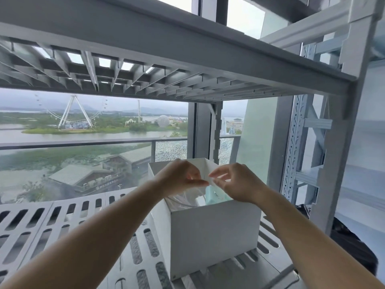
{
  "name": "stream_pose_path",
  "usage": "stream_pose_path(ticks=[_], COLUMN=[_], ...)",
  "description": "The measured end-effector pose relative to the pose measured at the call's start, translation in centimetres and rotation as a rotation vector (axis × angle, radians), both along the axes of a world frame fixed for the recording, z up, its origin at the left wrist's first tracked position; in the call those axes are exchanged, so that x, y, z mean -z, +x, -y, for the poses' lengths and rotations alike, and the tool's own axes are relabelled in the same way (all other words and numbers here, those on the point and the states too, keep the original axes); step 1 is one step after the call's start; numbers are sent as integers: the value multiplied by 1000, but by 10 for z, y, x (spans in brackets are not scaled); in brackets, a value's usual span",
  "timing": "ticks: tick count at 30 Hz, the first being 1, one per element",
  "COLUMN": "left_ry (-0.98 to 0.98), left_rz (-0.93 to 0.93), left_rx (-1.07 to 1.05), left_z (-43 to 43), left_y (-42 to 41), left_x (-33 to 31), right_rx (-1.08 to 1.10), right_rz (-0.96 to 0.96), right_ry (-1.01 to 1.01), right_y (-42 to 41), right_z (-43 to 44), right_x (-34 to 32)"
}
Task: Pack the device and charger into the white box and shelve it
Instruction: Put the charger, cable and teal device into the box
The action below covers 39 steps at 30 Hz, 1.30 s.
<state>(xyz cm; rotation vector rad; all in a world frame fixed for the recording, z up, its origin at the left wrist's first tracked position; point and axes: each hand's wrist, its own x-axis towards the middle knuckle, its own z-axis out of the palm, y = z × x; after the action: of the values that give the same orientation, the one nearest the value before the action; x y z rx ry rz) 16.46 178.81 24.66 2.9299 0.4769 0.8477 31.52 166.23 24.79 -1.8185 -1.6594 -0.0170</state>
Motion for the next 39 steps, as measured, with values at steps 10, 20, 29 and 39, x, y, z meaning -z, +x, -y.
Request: stream_pose_path(ticks=[10, 20, 29, 39], left_ry=[-384, -457, -597, -394], left_rz=[-190, -195, -219, -393], left_rx=[179, 246, 287, -20], left_z=[8, 14, 14, 24], left_y=[-40, -60, -58, -36], left_x=[-22, -12, -13, -12], right_rx=[-184, -263, -252, -249], right_rz=[32, 27, 42, 38], right_ry=[-43, -23, -4, -8], right_y=[-4, -9, 1, 6], right_z=[8, 0, 2, 6], right_x=[8, 12, 13, 14])
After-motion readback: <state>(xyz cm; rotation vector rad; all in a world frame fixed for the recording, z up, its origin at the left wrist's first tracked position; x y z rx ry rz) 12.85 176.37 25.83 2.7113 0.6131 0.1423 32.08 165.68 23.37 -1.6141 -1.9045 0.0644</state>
